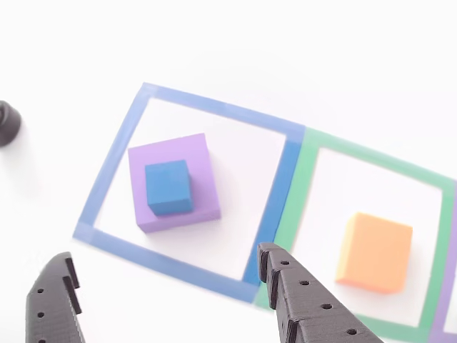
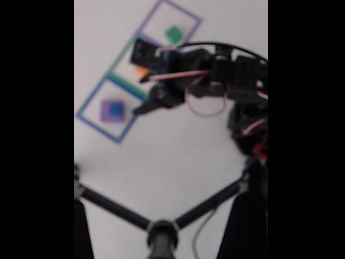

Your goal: Tower of hanoi

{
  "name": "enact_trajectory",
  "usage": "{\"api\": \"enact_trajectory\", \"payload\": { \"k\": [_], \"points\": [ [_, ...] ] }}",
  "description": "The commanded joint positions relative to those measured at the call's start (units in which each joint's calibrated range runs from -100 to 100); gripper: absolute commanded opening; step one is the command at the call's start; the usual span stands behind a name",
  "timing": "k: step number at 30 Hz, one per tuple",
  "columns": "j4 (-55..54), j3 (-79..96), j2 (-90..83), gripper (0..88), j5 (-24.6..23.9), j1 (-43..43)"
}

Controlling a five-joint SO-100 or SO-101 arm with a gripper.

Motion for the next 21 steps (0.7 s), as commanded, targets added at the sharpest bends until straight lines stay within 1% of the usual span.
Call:
{"api": "enact_trajectory", "payload": {
  "k": [1,4,10,16,21],
  "points": [
    [-13.4,8.4,-2.7,34.1,0.6,-0.7],
    [-27.9,17.6,-2.0,35.3,0.6,-0.3],
    [-46.3,26.7,3.6,34.9,0.6,-2.1],
    [-62.5,29.7,14.1,34.4,0.6,-2.9],
    [-73.5,28.1,25.1,33.9,0.6,-2.8]
  ]
}}
